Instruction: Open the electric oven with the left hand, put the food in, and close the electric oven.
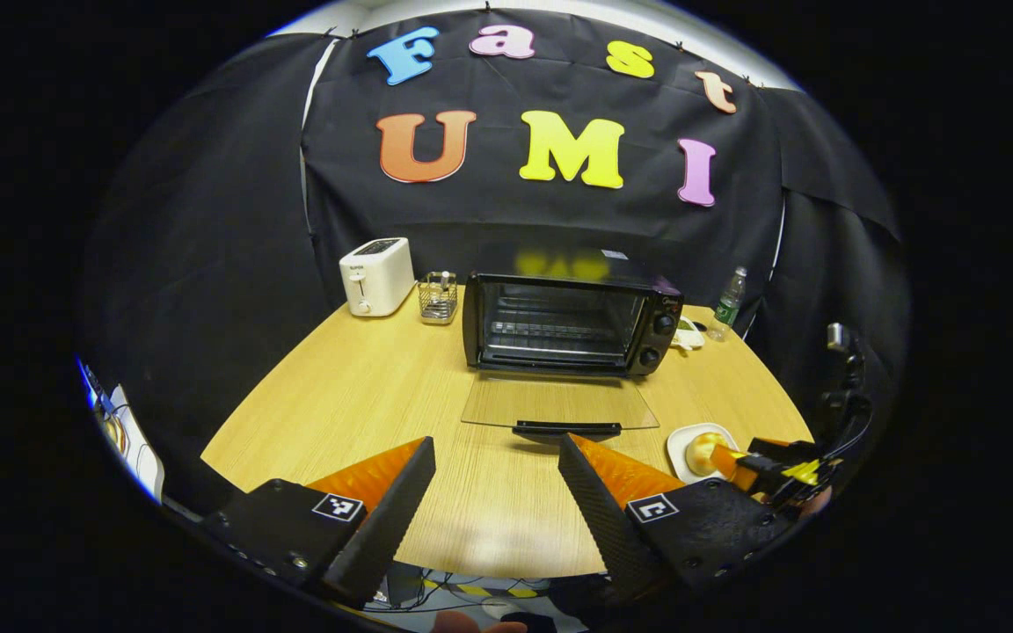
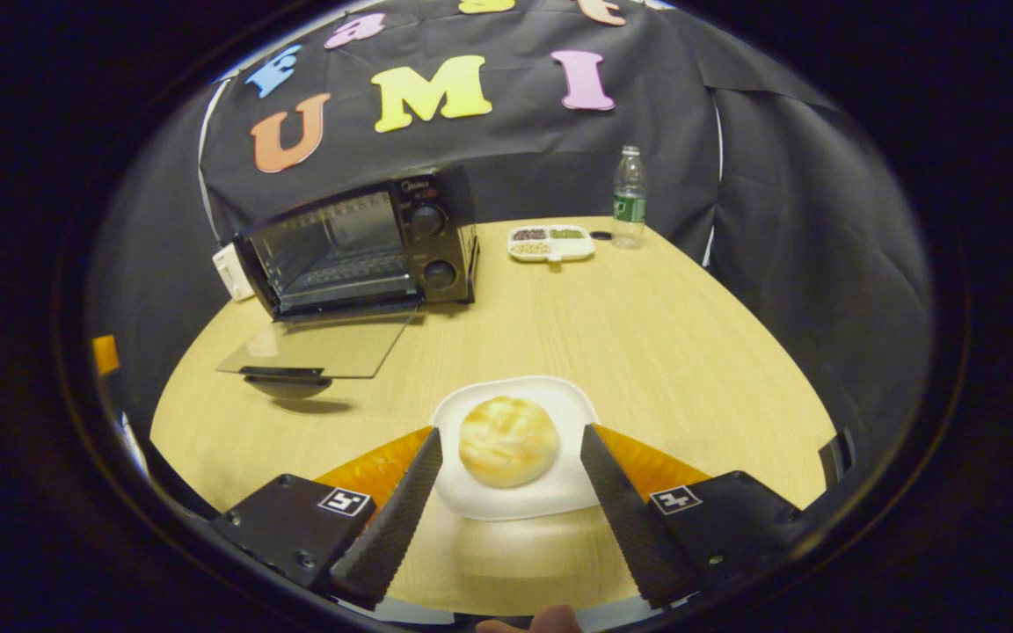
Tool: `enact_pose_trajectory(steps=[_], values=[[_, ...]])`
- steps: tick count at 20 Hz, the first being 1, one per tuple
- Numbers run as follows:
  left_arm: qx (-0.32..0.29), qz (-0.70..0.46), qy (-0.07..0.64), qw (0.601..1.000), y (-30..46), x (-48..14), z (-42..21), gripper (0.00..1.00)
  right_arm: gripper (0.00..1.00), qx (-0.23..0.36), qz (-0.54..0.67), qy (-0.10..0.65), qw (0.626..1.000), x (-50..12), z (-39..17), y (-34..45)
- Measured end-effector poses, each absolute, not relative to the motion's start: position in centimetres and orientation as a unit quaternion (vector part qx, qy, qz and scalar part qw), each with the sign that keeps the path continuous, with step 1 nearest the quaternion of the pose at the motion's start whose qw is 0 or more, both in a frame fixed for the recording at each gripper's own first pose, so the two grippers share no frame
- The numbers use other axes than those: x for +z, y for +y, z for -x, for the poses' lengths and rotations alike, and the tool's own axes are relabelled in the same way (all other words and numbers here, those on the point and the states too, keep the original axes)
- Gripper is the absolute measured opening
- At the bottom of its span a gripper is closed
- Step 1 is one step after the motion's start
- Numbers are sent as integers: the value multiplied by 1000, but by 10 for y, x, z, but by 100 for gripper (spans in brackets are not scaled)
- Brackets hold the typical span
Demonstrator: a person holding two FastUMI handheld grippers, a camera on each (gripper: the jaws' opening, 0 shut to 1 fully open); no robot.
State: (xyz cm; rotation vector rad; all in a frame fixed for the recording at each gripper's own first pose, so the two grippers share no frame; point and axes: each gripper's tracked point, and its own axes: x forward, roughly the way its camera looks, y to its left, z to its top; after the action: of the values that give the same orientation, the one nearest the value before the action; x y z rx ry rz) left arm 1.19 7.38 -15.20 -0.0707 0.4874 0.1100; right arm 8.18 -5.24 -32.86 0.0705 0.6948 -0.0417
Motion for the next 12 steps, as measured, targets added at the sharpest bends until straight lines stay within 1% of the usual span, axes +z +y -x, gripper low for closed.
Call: enact_pose_trajectory(steps=[8, 9, 12], values=[[76, 34, 241, 967, 93, -144, -4, 93, 98, -27, -13, 374, 927, -370, -91, -51], [77, 33, 242, 967, 94, -144, -4, 94, 97, -30, -11, 376, 926, -371, -92, -52], [78, 34, 243, 966, 98, -144, -2, 93, 90, -29, -12, 377, 926, -371, -94, -51]])
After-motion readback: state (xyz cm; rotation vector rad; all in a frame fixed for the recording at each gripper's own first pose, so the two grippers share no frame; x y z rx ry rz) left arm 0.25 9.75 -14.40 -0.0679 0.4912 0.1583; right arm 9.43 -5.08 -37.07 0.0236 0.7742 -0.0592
